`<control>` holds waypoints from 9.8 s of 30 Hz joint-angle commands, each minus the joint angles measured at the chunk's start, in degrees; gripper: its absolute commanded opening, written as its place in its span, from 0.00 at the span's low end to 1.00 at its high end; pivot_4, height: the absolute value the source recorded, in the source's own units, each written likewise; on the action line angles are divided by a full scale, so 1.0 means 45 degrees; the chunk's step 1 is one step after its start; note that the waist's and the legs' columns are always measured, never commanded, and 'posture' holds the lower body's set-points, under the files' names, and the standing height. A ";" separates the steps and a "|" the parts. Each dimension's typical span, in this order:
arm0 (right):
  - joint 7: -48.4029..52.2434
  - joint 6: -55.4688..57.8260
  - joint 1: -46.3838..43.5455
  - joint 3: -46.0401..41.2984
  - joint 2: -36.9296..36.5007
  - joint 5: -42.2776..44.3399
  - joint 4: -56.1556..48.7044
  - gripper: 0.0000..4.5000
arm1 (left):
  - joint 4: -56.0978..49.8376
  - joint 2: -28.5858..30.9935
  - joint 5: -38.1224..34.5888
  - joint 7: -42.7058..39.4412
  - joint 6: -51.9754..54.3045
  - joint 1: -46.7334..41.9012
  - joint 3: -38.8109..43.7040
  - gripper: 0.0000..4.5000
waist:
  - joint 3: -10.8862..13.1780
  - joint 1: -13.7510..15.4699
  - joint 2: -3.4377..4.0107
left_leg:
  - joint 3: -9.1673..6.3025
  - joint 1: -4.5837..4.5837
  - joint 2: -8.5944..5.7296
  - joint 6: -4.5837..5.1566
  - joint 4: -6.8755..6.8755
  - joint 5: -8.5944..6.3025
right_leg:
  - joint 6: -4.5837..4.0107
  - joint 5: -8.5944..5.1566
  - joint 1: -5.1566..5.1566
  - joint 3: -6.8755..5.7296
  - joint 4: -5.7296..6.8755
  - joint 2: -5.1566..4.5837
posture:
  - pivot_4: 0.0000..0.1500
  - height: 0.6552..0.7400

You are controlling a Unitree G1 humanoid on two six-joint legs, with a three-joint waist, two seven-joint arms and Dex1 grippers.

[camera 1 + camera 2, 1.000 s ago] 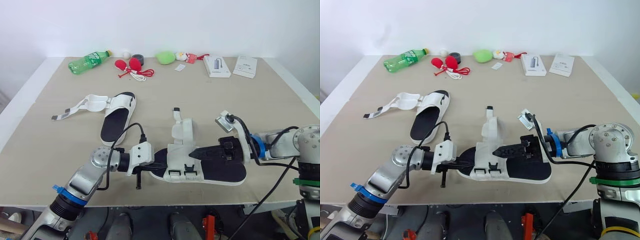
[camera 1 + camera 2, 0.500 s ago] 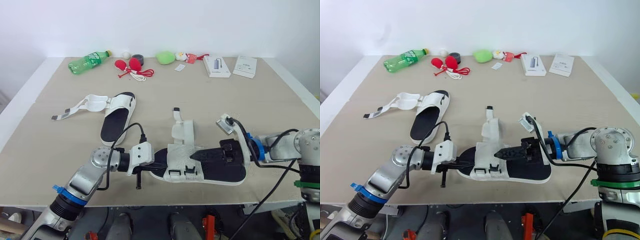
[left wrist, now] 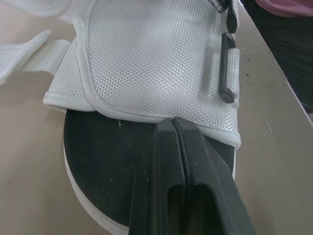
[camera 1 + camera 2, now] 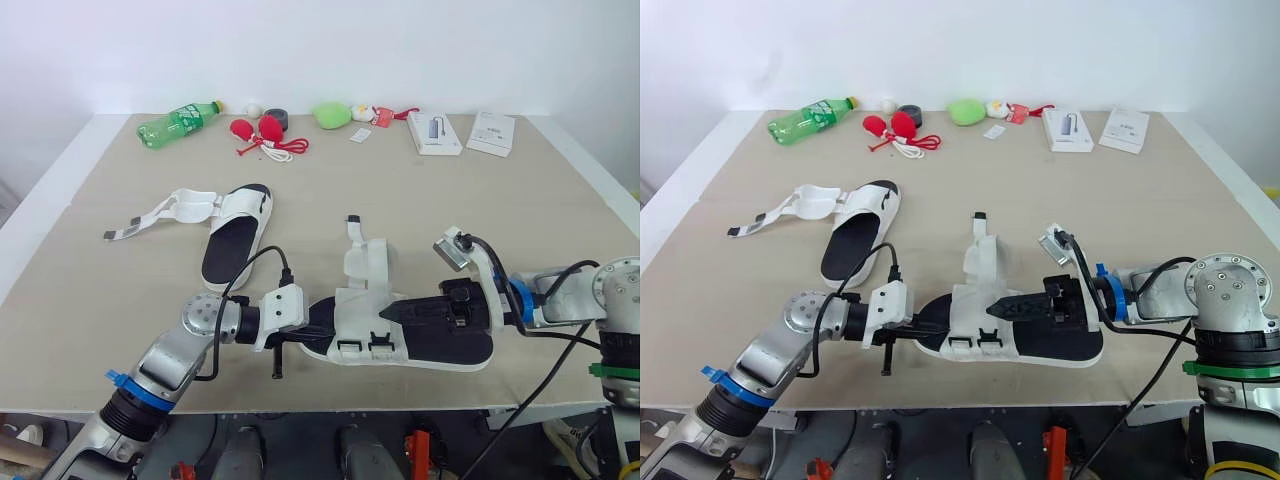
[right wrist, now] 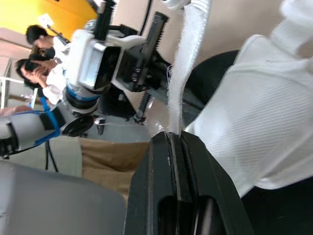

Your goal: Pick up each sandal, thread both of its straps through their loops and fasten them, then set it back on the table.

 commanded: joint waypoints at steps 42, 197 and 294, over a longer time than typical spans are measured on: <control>-0.0831 -0.0345 0.0006 0.0099 -0.0818 0.1620 -0.0077 0.02 | 0.0676 0.0107 0.1323 0.0352 -0.0879 0.0061 -0.0737 0.00 | -0.0002 0.0014 0.0001 | -0.0001 0.0002 -0.0002 0.0001 0.0002 0.0000 | 0.0000 -0.0003 0.0013 0.0000 -0.0003 -0.0003 | 1.00 1.00; 0.5562 -0.7765 0.1831 0.1797 0.0971 -1.0557 -0.4252 0.02 | 0.3261 0.0044 0.2073 0.0957 -0.2022 -0.1339 -0.0594 0.00 | -0.0055 0.0003 0.0024 | 0.0031 0.0033 -0.0002 0.0001 0.0009 0.0037 | 0.0015 0.0014 0.0048 0.0024 0.0008 -0.0004 | 1.00 1.00; 0.3851 -0.0016 -0.1883 0.0651 0.0507 -0.5772 -0.0860 0.00 | 0.2921 -0.0284 0.2287 0.1010 -0.1776 -0.1026 -0.0801 0.00 | -0.0055 0.0011 0.0020 | 0.0029 0.0022 -0.0005 0.0005 -0.0037 0.0033 | -0.0003 -0.0021 0.0030 0.0022 -0.0001 -0.0006 | 1.00 1.00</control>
